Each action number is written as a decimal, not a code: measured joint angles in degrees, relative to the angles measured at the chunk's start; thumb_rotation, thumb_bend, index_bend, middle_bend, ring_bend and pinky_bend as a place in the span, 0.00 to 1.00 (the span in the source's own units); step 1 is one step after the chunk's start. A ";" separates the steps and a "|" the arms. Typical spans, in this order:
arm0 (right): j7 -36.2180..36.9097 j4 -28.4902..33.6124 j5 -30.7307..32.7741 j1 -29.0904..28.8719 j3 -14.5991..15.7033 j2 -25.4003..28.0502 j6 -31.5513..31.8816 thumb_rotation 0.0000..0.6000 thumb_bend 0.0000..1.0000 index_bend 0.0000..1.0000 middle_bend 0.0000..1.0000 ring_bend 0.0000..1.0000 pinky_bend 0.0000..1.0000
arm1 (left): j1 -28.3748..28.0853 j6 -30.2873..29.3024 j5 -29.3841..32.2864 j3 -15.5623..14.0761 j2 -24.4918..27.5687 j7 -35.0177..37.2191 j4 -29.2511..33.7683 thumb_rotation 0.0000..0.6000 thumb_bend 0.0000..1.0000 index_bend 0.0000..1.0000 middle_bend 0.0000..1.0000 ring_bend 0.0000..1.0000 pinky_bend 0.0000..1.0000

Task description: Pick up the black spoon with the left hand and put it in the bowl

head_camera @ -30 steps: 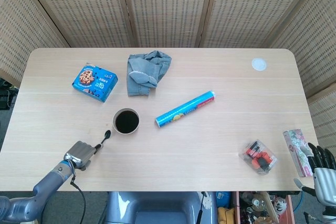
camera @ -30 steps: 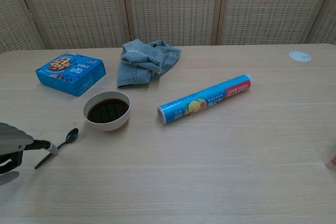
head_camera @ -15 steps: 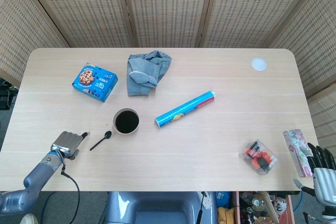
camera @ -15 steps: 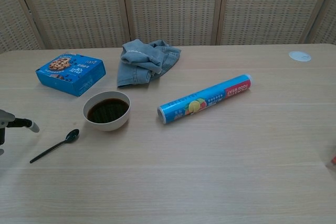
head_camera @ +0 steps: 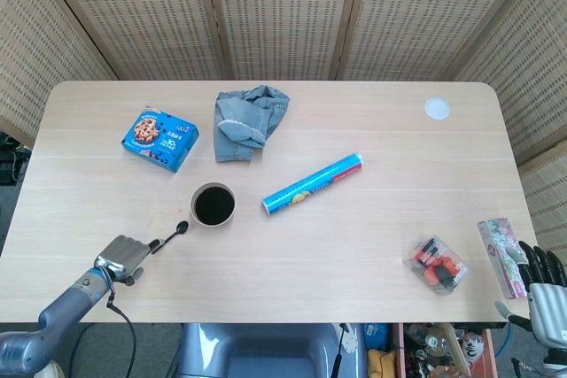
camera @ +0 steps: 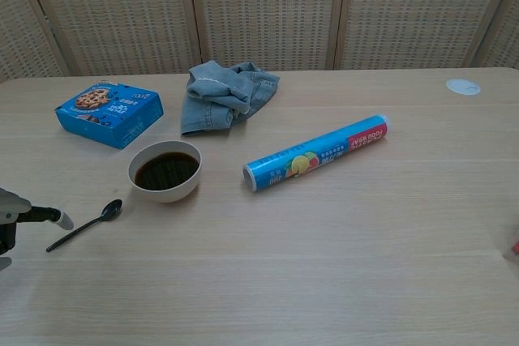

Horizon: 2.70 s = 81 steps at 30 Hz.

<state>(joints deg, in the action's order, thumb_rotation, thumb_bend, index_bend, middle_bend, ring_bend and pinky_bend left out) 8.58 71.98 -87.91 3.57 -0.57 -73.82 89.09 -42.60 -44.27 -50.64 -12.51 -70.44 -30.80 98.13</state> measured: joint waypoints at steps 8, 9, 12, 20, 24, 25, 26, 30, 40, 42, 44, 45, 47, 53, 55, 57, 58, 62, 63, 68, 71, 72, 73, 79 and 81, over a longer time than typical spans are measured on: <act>0.15 -0.15 0.10 -0.01 -0.05 -0.03 -0.11 1.00 0.21 0.17 0.14 0.00 0.00 | 0.07 0.20 1.03 -0.34 -2.37 -1.00 -1.37 1.00 0.54 0.09 0.81 0.75 0.68; 0.14 -0.15 0.10 -0.02 -0.05 -0.03 -0.12 1.00 0.21 0.17 0.14 0.00 0.00 | 0.06 0.23 1.16 -0.36 -2.49 -1.05 -1.46 1.00 0.54 0.09 0.81 0.75 0.68; 0.18 -0.19 0.09 -0.01 -0.04 -0.02 -0.13 1.00 0.21 0.17 0.14 0.00 0.00 | -0.02 0.32 1.57 -0.43 -2.75 -1.22 -1.75 1.00 0.54 0.09 0.81 0.75 0.68; 0.13 -0.17 0.12 0.03 -0.01 -0.04 -0.17 1.00 0.21 0.17 0.14 0.00 0.00 | 0.01 -0.02 3.48 -0.35 -3.04 -1.16 -3.52 1.00 0.54 0.09 0.81 0.75 0.68; 0.01 -0.05 0.18 0.05 -0.04 0.01 -0.16 1.00 0.21 0.17 0.14 0.00 0.00 | 0.09 -0.41 4.11 -0.09 -2.77 -0.88 -4.16 1.00 0.54 0.09 0.81 0.75 0.68; -0.01 -0.05 0.19 0.06 -0.03 0.01 -0.18 1.00 0.21 0.17 0.14 0.00 0.00 | 0.07 -0.38 4.41 -0.01 -2.70 -0.79 -4.45 1.00 0.54 0.09 0.81 0.75 0.68; -0.05 -0.04 0.19 0.06 -0.03 0.00 -0.19 1.00 0.21 0.17 0.14 0.00 0.00 | 0.03 -0.32 4.70 0.10 -2.67 -0.69 -4.75 1.00 0.54 0.09 0.81 0.75 0.68; -0.02 -0.06 0.27 0.14 0.01 -0.01 -0.22 1.00 0.21 0.17 0.14 0.00 0.00 | -0.24 -0.28 5.97 0.85 -2.72 -0.43 -6.41 1.00 0.54 0.09 0.80 0.75 0.68; 0.38 -0.26 0.26 0.50 0.03 -0.03 0.29 1.00 0.21 0.17 0.14 0.00 0.00 | 0.39 -2.13 5.42 2.75 -1.68 1.82 -6.52 1.00 0.54 0.09 0.81 0.75 0.68; 0.49 -0.37 0.27 0.52 0.04 -0.07 0.27 1.00 0.21 0.17 0.14 0.00 0.00 | 0.45 -1.26 4.95 2.67 -1.22 2.36 -6.02 1.00 0.54 0.09 0.80 0.75 0.68; 0.61 -0.48 0.21 0.51 0.06 -0.12 0.25 1.00 0.21 0.17 0.14 0.00 0.00 | 0.53 -0.35 4.01 2.44 -0.79 2.85 -5.49 1.00 0.54 0.09 0.81 0.75 0.68; 0.65 -0.53 0.19 0.49 0.06 -0.14 0.23 1.00 0.21 0.17 0.14 0.00 0.00 | 0.57 -0.08 3.60 2.27 -0.69 2.93 -5.27 1.00 0.54 0.09 0.81 0.75 0.68; 0.72 -0.62 0.16 0.46 0.05 -0.16 0.21 1.00 0.21 0.17 0.14 0.00 0.00 | 0.74 0.43 2.88 1.85 -0.68 3.06 -4.76 1.00 0.54 0.09 0.81 0.75 0.68; 0.94 -0.89 0.28 0.48 0.03 -0.22 0.07 1.00 0.21 0.17 0.14 0.00 0.00 | 0.76 1.66 2.59 0.98 -2.24 2.42 -4.94 1.00 0.54 0.09 0.80 0.75 0.68; 1.00 -0.99 0.34 0.50 0.01 -0.26 0.05 1.00 0.21 0.17 0.14 0.00 0.00 | 0.66 1.67 2.90 0.92 -2.41 2.20 -5.06 1.00 0.54 0.09 0.80 0.75 0.68; 1.05 -1.03 0.39 0.49 -0.02 -0.28 -0.01 1.00 0.21 0.17 0.14 0.00 0.00 | 0.59 1.50 3.23 0.93 -2.59 1.98 -5.22 1.00 0.54 0.09 0.80 0.75 0.68; 1.08 -1.06 0.42 0.49 -0.02 -0.28 -0.06 1.00 0.21 0.17 0.14 0.00 0.00 | 0.57 1.31 3.45 0.95 -2.71 1.85 -5.34 1.00 0.54 0.09 0.80 0.75 0.68; 1.11 -1.16 0.51 0.49 -0.03 -0.32 -0.22 1.00 0.21 0.17 0.14 0.00 0.00 | 0.46 0.88 4.20 1.05 -3.02 1.41 -5.76 1.00 0.54 0.09 0.80 0.75 0.68; 1.12 -1.18 0.53 0.49 -0.03 -0.33 -0.24 1.00 0.21 0.17 0.14 0.00 0.00 | 0.42 0.86 4.39 1.08 -3.08 1.35 -5.86 1.00 0.54 0.09 0.80 0.75 0.68; 1.23 -1.31 0.55 0.53 -0.03 -0.42 -0.23 1.00 0.21 0.17 0.14 0.00 0.00 | -0.13 1.12 6.04 1.07 -3.57 0.47 -6.80 1.00 0.54 0.09 0.80 0.75 0.68; 1.23 -1.32 0.52 0.55 -0.05 -0.43 -0.16 1.00 0.21 0.17 0.14 0.00 0.00 | -0.43 1.15 6.74 1.25 -3.74 0.30 -7.13 1.00 0.54 0.09 0.80 0.75 0.68; 1.22 -1.31 0.52 0.56 -0.05 -0.42 -0.15 1.00 0.21 0.17 0.14 0.00 0.00 | -0.46 1.10 6.88 1.31 -3.77 0.29 -7.22 1.00 0.54 0.09 0.80 0.75 0.68; 1.20 -1.32 0.50 0.56 -0.03 -0.42 -0.16 1.00 0.21 0.17 0.14 0.00 0.00 | -0.52 1.04 7.11 1.42 -3.80 0.30 -7.39 1.00 0.54 0.09 0.80 0.75 0.68; 1.22 -1.33 0.57 0.57 -0.08 -0.45 -0.20 1.00 0.21 0.17 0.14 0.00 0.00 | -0.29 0.21 7.12 2.38 -3.78 1.58 -8.04 1.00 0.54 0.09 0.80 0.74 0.68; 1.19 -1.27 0.53 0.52 -0.11 -0.44 -0.19 1.00 0.21 0.17 0.14 0.00 0.00 | 0.06 -0.15 6.37 2.64 -3.51 2.38 -7.81 1.00 0.54 0.09 0.79 0.73 0.68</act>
<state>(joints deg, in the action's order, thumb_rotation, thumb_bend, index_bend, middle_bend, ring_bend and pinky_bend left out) 9.76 70.71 -87.38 4.10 -0.68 -74.26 88.90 -42.55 -44.42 -44.28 -9.87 -73.95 -28.42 90.31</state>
